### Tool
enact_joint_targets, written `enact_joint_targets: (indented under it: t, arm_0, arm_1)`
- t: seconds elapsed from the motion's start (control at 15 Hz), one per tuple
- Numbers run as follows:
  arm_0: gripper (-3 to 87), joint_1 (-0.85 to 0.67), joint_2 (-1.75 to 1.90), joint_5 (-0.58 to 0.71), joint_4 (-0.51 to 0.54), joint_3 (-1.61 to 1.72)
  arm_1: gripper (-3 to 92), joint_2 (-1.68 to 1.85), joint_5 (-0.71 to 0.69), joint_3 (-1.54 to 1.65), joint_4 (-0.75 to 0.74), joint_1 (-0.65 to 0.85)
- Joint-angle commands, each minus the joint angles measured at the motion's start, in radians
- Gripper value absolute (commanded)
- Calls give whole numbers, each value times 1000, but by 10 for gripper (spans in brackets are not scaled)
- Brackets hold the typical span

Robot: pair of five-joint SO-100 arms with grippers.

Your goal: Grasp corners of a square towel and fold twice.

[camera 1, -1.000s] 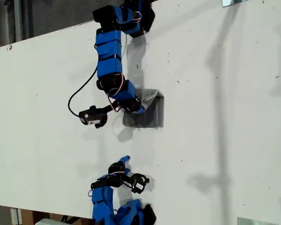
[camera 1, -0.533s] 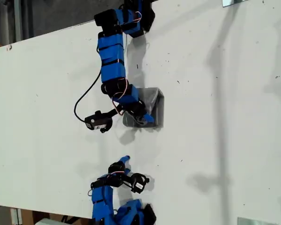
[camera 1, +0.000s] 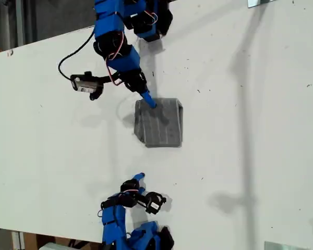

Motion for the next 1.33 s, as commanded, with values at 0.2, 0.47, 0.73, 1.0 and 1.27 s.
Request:
enact_joint_targets:
  t: [0.2,0.47,0.73,1.0,1.27]
  arm_0:
    - [246,-12,3,2,12,-12]
    - [264,173,518,-186,-77,324]
    - [243,287,1559,-296,281,647]
    - [242,342,1741,-325,456,638]
    - [239,351,1735,-319,373,787]
  arm_1:
    - [276,565,486,726,-118,-175]
    - [326,821,551,908,-135,-250]
    - [334,1206,566,1058,-35,-270]
    - [318,1204,718,1062,23,-235]
    - [309,1209,663,1058,34,-158]
